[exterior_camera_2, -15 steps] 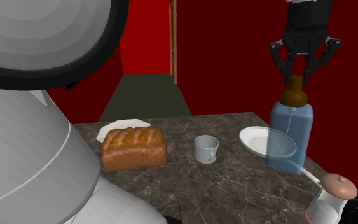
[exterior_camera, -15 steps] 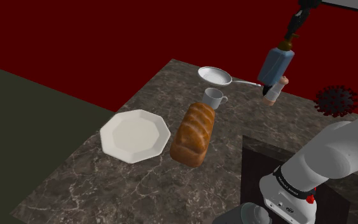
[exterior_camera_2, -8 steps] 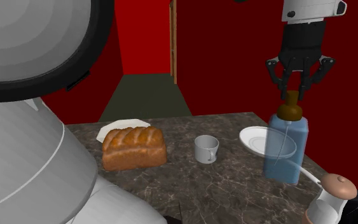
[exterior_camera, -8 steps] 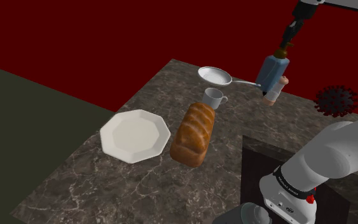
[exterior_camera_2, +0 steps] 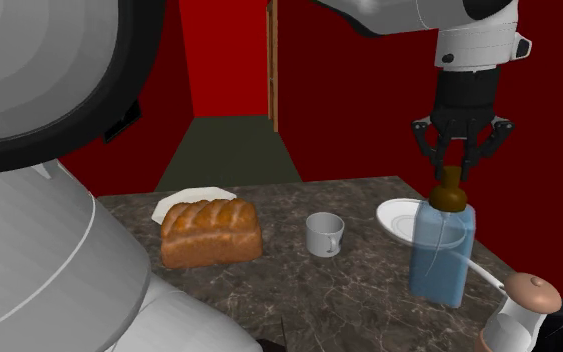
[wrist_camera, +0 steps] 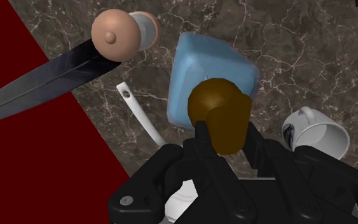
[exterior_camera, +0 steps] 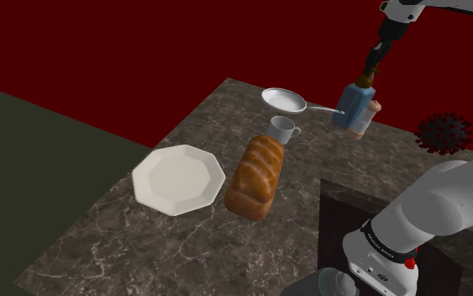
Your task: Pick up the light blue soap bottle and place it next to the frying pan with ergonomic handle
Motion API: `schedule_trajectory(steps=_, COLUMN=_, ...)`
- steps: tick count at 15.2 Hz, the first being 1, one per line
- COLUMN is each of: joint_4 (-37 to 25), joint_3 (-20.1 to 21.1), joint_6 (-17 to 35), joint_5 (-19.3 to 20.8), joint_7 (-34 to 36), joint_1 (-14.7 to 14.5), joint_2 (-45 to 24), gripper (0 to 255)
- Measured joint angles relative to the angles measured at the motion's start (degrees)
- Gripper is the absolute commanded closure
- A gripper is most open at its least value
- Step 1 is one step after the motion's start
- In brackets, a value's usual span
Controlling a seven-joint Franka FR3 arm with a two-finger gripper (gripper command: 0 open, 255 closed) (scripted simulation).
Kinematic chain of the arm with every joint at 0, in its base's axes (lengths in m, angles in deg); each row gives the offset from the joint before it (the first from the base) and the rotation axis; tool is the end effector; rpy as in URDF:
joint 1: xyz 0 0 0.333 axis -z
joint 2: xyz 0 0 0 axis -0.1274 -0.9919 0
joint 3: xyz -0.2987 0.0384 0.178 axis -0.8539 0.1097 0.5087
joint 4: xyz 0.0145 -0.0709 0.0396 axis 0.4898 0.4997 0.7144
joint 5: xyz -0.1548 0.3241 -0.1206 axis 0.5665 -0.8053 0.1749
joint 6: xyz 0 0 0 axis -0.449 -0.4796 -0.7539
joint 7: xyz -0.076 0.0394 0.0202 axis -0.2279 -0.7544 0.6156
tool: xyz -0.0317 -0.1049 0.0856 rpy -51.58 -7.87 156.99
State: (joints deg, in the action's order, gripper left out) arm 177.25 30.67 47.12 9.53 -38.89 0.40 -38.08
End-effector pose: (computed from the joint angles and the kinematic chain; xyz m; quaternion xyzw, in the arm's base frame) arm 0.3368 -0.2872 0.5930 0.9984 0.0178 0.0169 0.0500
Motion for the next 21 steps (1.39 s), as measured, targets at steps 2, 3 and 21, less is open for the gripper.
schedule_trajectory(steps=2, joint_4=1.59, joint_3=-0.26, joint_6=1.55, joint_5=0.16, joint_7=0.02, joint_1=0.12, joint_2=0.08, gripper=255)
schedule_trajectory(steps=3, joint_4=2.37, joint_3=-0.25, joint_6=2.18, joint_5=0.25, joint_7=0.17, joint_1=0.15, joint_2=0.20, gripper=255)
schedule_trajectory(steps=21, joint_4=11.67, joint_3=-1.48, joint_6=12.27, joint_5=1.12, joint_7=0.96, joint_1=0.63, joint_2=-0.14, gripper=255)
